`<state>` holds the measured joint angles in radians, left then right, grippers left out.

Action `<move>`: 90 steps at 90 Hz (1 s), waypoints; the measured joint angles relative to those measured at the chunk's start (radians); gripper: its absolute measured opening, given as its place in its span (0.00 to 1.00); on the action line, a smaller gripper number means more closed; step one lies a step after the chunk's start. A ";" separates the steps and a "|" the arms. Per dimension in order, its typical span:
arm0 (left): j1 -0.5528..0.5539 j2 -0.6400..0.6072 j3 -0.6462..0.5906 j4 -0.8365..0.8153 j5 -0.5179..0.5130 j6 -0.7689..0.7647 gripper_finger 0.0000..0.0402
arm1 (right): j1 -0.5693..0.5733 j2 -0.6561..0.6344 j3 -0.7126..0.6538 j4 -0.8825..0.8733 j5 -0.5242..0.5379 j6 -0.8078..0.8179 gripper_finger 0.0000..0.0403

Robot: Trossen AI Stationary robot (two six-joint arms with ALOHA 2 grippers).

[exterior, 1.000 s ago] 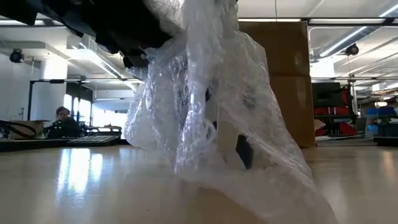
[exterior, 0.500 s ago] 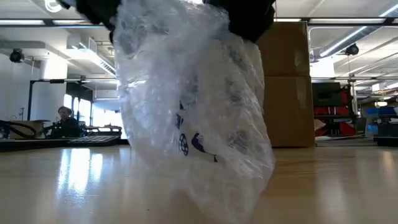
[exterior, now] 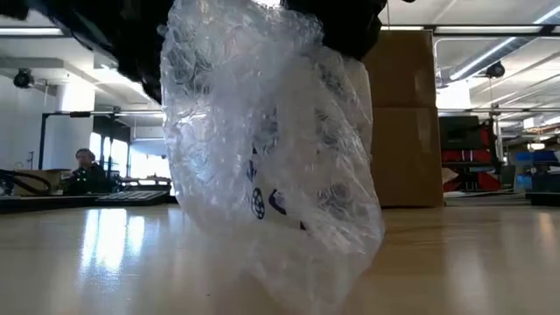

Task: Wrap mug
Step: Wrap the blue patterned mug with the transparent bubble wrap

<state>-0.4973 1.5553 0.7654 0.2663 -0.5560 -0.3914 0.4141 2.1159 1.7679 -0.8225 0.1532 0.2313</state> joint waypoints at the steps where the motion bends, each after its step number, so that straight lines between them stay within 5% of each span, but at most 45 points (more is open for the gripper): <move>1: 0.000 0.006 -0.001 0.022 0.010 0.006 0.00 | 0.000 0.000 0.000 0.000 0.000 0.000 0.01; 12: -0.001 0.073 0.011 0.205 0.137 0.080 0.00 | 0.000 0.000 0.000 0.002 -0.001 -0.005 0.01; 25: -0.005 0.147 0.070 0.240 0.246 0.114 0.00 | 0.002 0.000 0.000 0.002 -0.008 -0.006 0.01; 68: -0.005 0.197 0.112 0.186 0.252 0.106 0.00 | 0.015 -0.016 0.197 -0.296 -0.003 -0.026 0.01; 90: -0.004 0.192 0.110 0.185 0.252 0.103 0.00 | 0.015 -0.016 0.216 -0.298 0.125 -0.060 0.01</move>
<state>-0.5016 1.7473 0.8757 0.4515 -0.3042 -0.2887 0.4294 2.0998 1.9835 -1.1206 0.2781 0.1715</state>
